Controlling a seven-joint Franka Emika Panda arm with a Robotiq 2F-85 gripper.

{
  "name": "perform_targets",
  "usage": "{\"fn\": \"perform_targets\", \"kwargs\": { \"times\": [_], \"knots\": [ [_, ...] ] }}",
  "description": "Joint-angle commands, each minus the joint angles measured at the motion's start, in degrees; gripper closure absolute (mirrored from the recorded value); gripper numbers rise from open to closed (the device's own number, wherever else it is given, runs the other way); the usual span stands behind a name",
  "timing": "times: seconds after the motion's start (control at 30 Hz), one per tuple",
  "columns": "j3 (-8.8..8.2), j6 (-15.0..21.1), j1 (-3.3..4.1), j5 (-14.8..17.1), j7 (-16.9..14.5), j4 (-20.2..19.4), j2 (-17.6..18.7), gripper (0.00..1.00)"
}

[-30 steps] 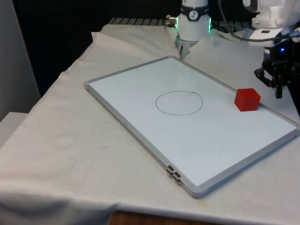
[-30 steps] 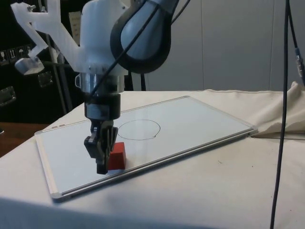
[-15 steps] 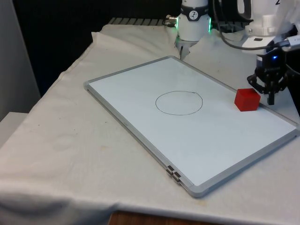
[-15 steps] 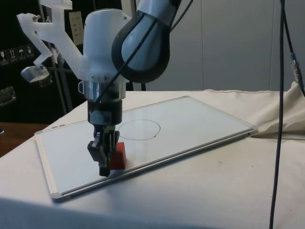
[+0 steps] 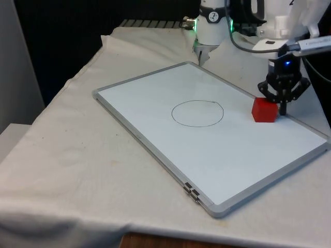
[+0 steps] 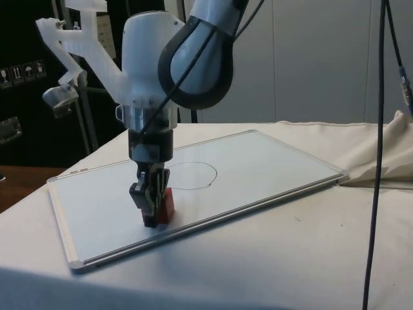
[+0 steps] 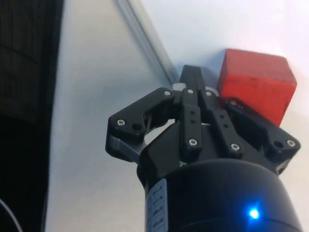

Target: Push the cube into the marked area.

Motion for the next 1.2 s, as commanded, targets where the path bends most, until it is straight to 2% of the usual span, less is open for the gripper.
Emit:
{"fn": "perform_targets", "kwargs": {
  "times": [0.0, 0.03, 0.07, 0.13, 0.3, 0.33, 0.37, 0.6, 0.63, 0.67, 0.83, 0.87, 0.9, 0.93, 1.17],
  "knots": [
    [-0.86, 0.2, 0.23, -0.7, 0.2, -0.8, -0.6, 1.00],
    [-1.09, 0.2, 0.17, -0.9, 0.1, -0.9, -0.7, 1.00],
    [-0.52, 0.0, 0.00, -0.4, 0.0, -0.3, -0.3, 1.00],
    [-1.83, 0.2, 0.17, -1.4, 0.1, -1.2, -1.0, 1.00],
    [-3.50, 0.2, 0.52, -2.8, 0.5, -1.0, -0.9, 1.00],
    [-2.64, 0.0, 0.00, -2.0, -0.1, -0.9, -0.8, 1.00],
    [-3.72, 0.2, 0.57, -3.0, 0.6, -0.9, -0.8, 1.00],
    [-5.56, 0.1, 0.86, -4.8, 1.4, -0.2, -0.5, 1.00],
    [-4.41, 0.0, 0.06, -3.8, 0.5, -0.5, -0.7, 1.00],
    [-5.84, 0.1, 0.92, -5.0, 1.5, -0.2, -0.4, 1.00],
    [-7.10, 0.0, 1.20, -6.9, 2.7, 0.2, -0.3, 1.00],
    [-7.28, -0.1, 1.15, -7.3, 3.0, 0.2, -0.3, 1.00],
    [-5.67, 0.0, 0.11, -5.9, 1.7, 0.1, -0.3, 1.00],
    [-7.51, -0.1, 1.15, -7.7, 3.3, 0.2, -0.3, 1.00],
    [-8.94, 0.1, 1.26, -10.9, 5.7, 0.0, -0.4, 1.00]
  ]
}}
